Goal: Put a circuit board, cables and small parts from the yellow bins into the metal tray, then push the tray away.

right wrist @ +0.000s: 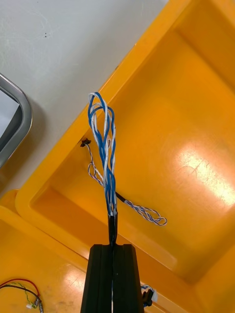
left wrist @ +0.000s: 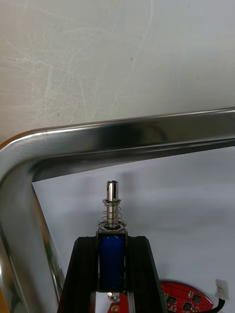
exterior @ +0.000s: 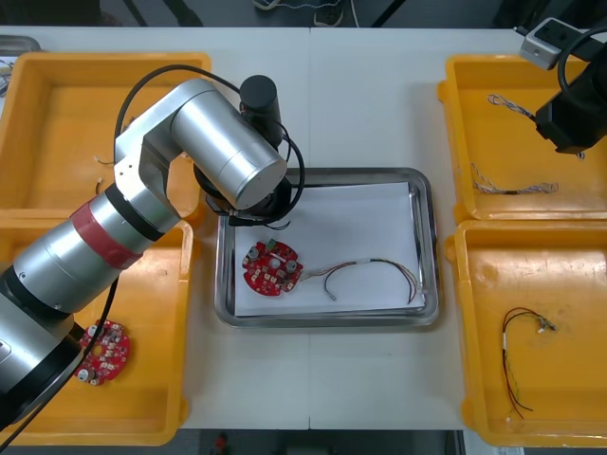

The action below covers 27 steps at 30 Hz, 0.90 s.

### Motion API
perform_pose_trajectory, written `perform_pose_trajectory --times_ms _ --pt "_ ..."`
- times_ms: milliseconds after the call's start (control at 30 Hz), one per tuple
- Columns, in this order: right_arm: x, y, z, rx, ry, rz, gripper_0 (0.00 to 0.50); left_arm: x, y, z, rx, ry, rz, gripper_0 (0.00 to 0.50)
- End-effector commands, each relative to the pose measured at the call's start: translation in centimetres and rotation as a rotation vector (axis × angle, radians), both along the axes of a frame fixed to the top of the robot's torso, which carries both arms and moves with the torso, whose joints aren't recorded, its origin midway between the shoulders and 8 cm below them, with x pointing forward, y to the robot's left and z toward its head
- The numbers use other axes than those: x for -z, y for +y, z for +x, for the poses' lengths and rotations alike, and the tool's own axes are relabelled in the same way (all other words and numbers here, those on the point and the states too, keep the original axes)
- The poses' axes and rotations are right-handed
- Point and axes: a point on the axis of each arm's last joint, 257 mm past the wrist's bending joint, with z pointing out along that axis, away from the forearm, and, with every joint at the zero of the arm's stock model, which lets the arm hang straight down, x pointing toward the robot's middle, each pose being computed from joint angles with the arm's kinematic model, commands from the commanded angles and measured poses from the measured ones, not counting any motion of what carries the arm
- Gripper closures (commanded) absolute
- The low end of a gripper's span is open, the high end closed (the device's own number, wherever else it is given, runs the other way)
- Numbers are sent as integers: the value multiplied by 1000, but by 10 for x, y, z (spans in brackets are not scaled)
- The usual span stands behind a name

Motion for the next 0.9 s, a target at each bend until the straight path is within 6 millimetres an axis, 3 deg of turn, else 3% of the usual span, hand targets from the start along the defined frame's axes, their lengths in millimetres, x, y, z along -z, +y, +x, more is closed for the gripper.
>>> perform_pose_trajectory --times_ms 33,67,133,167,533,900 --pt "-9 -7 -2 -5 -25 -45 500 1 -14 -2 -16 -18 -41 248" --pt "-9 -7 -2 -5 -25 -45 500 1 -14 -2 -19 -20 -43 121" --pt "-9 -7 -2 -4 -25 -46 500 0 -16 -1 -20 -23 -50 12" --pt "-10 -7 -2 -5 -26 -46 500 0 -16 -1 -21 -25 -51 0" --pt "-9 -6 -2 -9 -24 -44 500 -9 -15 2 -35 -37 -70 0" --pt "-7 7 -6 -57 -9 -19 500 -64 -13 -3 -50 -57 -109 0"
